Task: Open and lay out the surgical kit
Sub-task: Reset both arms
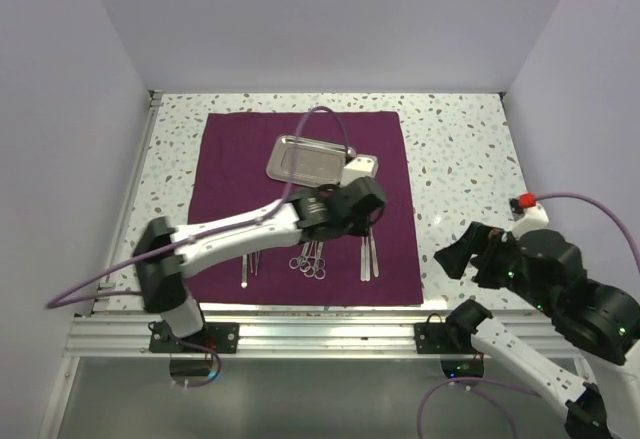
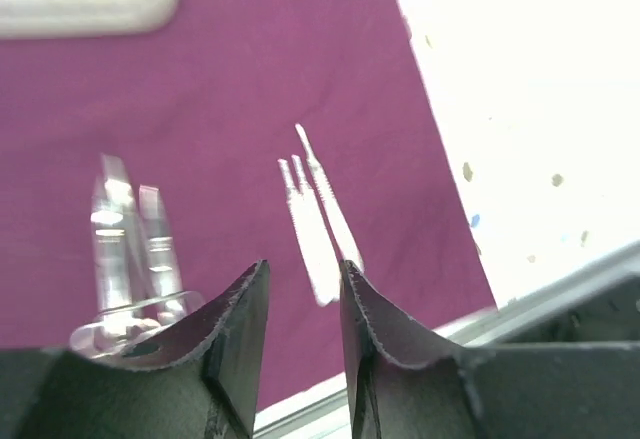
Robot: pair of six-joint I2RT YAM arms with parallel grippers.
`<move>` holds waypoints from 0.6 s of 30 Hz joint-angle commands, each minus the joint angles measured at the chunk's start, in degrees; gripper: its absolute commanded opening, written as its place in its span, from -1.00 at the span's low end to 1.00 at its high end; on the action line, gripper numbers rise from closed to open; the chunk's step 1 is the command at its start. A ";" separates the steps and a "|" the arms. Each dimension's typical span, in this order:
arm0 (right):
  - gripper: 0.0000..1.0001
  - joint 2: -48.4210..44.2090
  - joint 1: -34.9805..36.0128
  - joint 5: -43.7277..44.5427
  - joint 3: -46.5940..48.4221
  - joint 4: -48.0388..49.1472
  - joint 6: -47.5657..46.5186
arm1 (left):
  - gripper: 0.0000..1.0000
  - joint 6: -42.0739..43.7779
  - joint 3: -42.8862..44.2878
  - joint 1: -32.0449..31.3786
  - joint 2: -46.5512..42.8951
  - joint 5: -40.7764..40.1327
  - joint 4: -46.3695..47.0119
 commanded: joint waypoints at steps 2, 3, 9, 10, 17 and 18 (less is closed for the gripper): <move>0.93 0.83 -0.10 2.09 8.45 6.71 -8.14 | -0.24 16.22 -15.24 0.08 -23.60 -7.06 13.54; 0.97 0.48 -0.10 2.70 8.80 8.03 -9.11 | -0.24 18.32 -17.64 0.08 -30.86 -9.51 14.24; 0.97 0.12 -0.10 6.48 9.42 12.35 -15.35 | 0.99 12.45 -24.44 1.40 -51.58 -29.30 1.28; 0.97 0.82 -0.01 6.92 9.42 13.22 -15.97 | 0.99 12.19 -24.09 1.40 -52.55 -30.97 -0.50; 0.97 4.68 -0.10 7.98 10.56 17.09 -18.17 | 0.99 9.37 -23.38 1.49 -57.65 -35.64 -8.69; 0.97 5.13 -0.10 7.89 11.09 17.44 -18.17 | 1.00 9.64 -23.47 1.49 -57.74 -35.90 -8.60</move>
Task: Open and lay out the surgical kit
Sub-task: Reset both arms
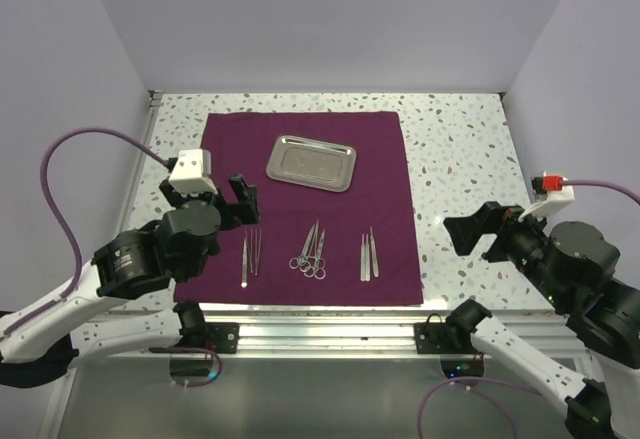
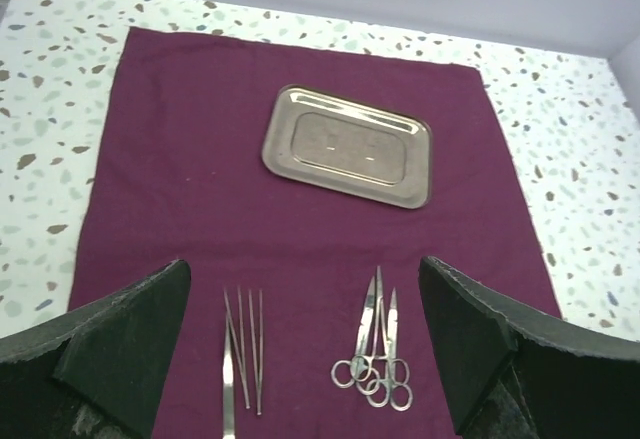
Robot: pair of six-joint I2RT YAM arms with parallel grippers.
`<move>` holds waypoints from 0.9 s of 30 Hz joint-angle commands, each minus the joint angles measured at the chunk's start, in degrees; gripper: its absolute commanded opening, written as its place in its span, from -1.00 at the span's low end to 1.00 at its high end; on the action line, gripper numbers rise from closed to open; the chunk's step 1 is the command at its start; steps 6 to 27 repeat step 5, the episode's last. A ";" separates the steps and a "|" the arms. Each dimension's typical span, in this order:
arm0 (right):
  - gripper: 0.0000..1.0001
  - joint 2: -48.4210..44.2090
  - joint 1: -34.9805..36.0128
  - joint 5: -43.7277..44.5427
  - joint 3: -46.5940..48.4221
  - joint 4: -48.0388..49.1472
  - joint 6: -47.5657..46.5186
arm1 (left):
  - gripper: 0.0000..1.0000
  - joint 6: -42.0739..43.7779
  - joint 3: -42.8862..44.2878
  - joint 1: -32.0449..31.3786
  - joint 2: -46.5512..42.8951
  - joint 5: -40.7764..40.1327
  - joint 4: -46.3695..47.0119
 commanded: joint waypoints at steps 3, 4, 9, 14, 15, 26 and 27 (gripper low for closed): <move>0.97 4.70 -0.10 0.59 2.68 5.12 -2.57 | 0.99 -0.04 -0.63 0.14 -0.22 -5.55 -3.20; 0.97 5.66 -0.19 0.93 3.20 3.64 -2.57 | 0.99 0.40 -0.89 0.14 -0.04 -5.90 -3.02; 0.97 7.41 -0.10 2.33 3.82 2.76 -2.04 | 0.99 1.71 -1.15 0.14 0.66 -6.08 -1.89; 0.97 7.41 -0.10 2.33 3.82 2.76 -2.04 | 0.99 1.71 -1.15 0.14 0.66 -6.08 -1.89; 0.97 7.41 -0.10 2.33 3.82 2.76 -2.04 | 0.99 1.71 -1.15 0.14 0.66 -6.08 -1.89; 0.97 7.41 -0.10 2.33 3.82 2.76 -2.04 | 0.99 1.71 -1.15 0.14 0.66 -6.08 -1.89; 0.97 7.41 -0.10 2.33 3.82 2.76 -2.04 | 0.99 1.71 -1.15 0.14 0.66 -6.08 -1.89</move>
